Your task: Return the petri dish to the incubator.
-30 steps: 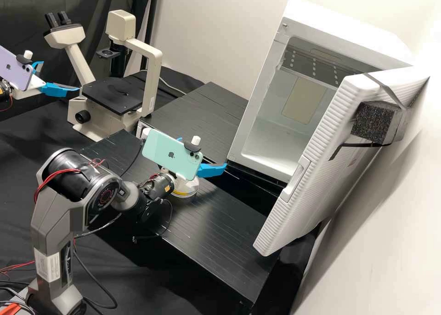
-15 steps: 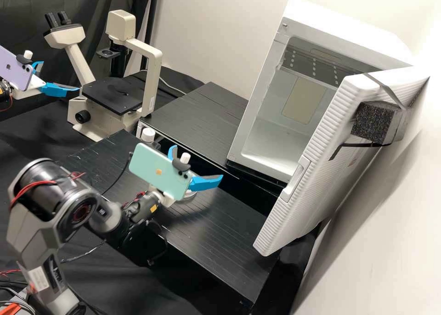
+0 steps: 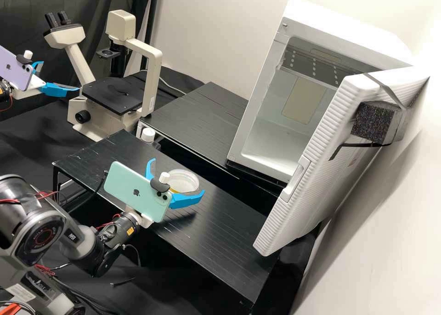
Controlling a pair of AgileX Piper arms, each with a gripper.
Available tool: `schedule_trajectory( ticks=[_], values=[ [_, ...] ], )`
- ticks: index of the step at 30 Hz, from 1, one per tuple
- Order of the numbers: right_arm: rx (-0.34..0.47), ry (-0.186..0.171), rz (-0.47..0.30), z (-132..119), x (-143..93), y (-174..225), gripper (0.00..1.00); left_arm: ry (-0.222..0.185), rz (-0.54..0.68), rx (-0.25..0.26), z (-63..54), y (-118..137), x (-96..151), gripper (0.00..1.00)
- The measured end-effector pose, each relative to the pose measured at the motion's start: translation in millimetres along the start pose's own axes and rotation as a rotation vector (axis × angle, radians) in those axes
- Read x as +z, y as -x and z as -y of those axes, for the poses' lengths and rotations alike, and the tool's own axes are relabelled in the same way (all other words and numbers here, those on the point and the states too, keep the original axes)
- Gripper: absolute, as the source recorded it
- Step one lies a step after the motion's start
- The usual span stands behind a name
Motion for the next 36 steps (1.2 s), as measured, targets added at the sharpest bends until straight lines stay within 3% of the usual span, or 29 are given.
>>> schedule_trajectory(
  ticks=[5,14,21,22,36],
  values=[
    [-0.043,0.001,0.022,7.8,4.1,-2.6,1.0,0.0,0.0,0.0,0.0,0.0,0.0,1.0],
    [-0.122,0.051,0.036,23.9,7.0,-6.2,1.0,0.0,0.0,0.0,0.0,0.0,0.0,1.0],
    [-0.109,0.058,0.032,25.2,8.2,-7.7,1.0,0.0,0.0,0.0,0.0,0.0,0.0,1.0],
    [-0.106,0.058,0.033,25.3,8.5,-7.9,0.0,0.0,0.0,0.0,0.0,0.0,0.0,1.0],
    [-0.1,0.054,0.042,28.3,11.5,-9.7,0.0,0.0,0.0,0.0,0.0,0.0,0.0,1.0]
  ],
)
